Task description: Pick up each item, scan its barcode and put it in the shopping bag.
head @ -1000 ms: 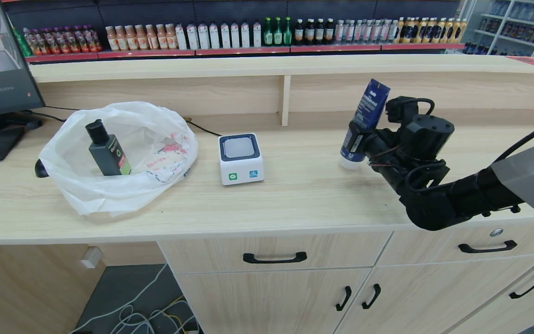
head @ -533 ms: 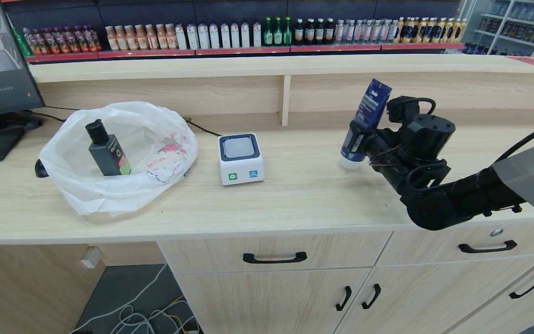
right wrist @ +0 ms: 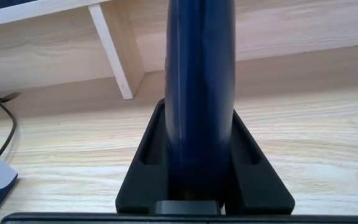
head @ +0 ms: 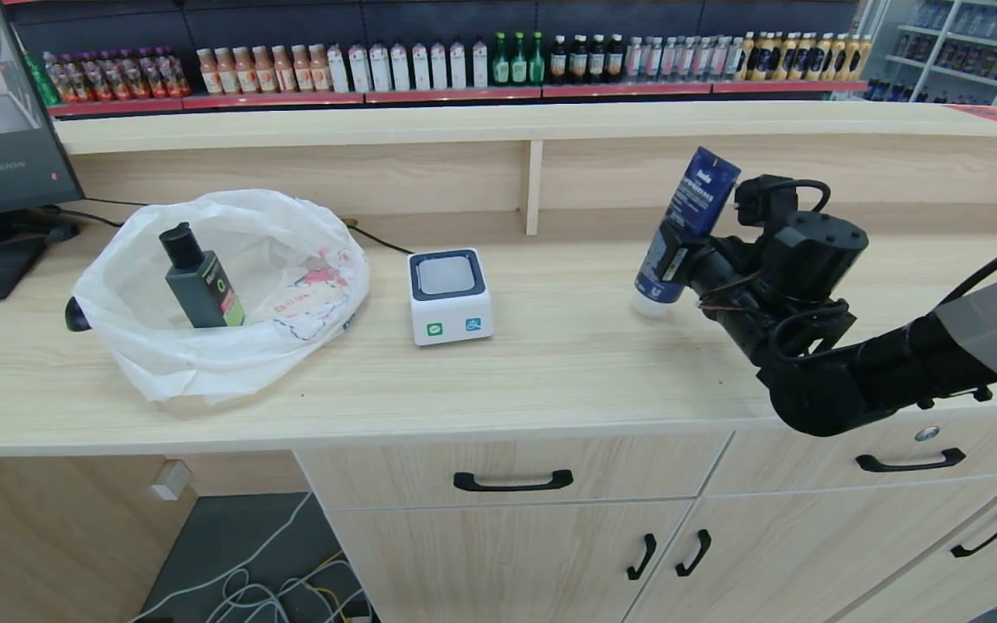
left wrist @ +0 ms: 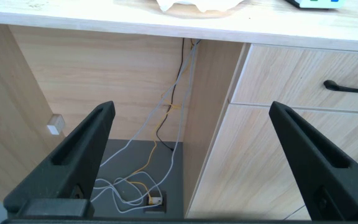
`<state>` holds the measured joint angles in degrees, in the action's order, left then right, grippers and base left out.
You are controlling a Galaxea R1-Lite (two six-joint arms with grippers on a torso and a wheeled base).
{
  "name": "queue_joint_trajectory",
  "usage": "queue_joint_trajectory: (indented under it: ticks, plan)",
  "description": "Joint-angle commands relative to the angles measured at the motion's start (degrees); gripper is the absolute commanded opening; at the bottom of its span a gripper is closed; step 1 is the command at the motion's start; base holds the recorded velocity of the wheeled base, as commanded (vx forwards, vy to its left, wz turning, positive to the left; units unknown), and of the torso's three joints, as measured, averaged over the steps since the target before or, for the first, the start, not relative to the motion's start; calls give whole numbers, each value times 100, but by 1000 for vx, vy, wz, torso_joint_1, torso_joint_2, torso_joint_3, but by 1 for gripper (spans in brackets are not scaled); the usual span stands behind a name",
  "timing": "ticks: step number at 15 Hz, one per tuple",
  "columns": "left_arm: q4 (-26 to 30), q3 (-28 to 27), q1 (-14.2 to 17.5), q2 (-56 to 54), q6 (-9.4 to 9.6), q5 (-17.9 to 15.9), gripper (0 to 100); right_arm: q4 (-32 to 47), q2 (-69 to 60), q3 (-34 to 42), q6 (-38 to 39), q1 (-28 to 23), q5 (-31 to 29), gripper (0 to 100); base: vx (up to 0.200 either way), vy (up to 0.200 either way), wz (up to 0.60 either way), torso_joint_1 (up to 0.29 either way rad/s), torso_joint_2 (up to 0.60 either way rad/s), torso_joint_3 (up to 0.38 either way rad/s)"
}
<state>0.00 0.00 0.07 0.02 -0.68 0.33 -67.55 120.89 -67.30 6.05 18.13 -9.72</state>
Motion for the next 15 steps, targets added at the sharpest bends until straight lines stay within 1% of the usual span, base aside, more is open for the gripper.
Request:
queue_joint_trajectory:
  ticks: [1, 6, 15]
  plan:
    - [0, 0, 1, -2, -2, 2, 100, -39, 22, 218, -25, 7, -4, 0, 0, 0, 0, 0, 0, 0]
    - [0, 0, 1, -2, -2, 2, 100, -39, 22, 270, -42, 253, -13, 0, 0, 0, 0, 0, 0, 0]
    - [0, 0, 1, -2, -2, 2, 100, -30, 136, 200, -7, 323, -39, 0, 0, 0, 0, 0, 0, 0]
